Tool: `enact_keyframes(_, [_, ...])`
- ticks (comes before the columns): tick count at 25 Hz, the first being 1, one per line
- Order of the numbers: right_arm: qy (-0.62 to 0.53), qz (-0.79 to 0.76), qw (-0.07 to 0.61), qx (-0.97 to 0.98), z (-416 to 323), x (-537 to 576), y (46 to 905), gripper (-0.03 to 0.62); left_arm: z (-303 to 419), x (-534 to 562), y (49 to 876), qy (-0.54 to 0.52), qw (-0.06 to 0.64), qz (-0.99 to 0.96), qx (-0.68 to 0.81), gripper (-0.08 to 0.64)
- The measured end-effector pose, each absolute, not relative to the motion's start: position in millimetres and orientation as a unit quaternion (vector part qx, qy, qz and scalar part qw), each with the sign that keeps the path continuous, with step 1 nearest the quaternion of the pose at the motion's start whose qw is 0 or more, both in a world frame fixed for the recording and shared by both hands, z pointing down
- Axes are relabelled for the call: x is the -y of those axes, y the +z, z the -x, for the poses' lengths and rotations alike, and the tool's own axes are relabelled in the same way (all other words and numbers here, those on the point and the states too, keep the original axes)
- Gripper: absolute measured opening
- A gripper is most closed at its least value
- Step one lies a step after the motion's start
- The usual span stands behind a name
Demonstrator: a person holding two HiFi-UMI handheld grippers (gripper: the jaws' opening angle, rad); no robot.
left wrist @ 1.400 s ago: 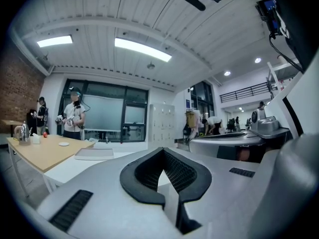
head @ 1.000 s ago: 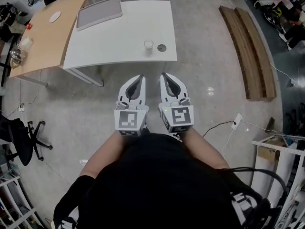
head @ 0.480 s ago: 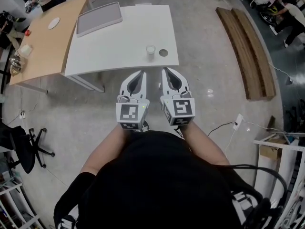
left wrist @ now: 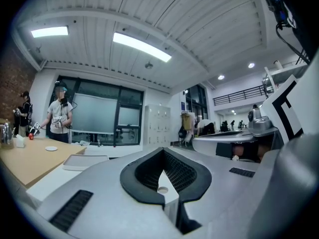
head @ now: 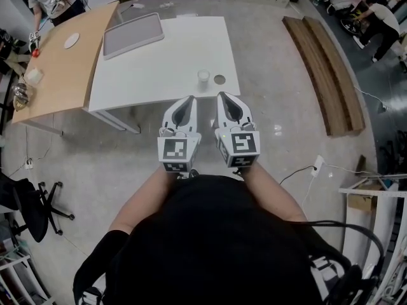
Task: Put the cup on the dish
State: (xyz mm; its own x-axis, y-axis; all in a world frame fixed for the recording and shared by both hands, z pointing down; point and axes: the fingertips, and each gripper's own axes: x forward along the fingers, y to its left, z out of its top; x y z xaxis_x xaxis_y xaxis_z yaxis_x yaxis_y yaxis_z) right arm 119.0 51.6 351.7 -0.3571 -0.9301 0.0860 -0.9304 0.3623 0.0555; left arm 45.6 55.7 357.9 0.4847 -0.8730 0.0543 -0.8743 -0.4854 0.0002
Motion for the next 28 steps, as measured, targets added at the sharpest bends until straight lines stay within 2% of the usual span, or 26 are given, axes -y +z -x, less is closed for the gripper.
enact_keyframes(12, [-0.005, -0.569, 0.053, 0.821, -96, -33, 355, 0.014, -23, -35, 361, 0.018, 0.019, -0.862, 0.506, 0.006])
enact_keyframes(28, [0.018, -0.562, 0.071, 0.824, -102, 27, 378, 0.014, -23, 24, 376, 0.041, 0.012, -0.856, 0.516, 0.008])
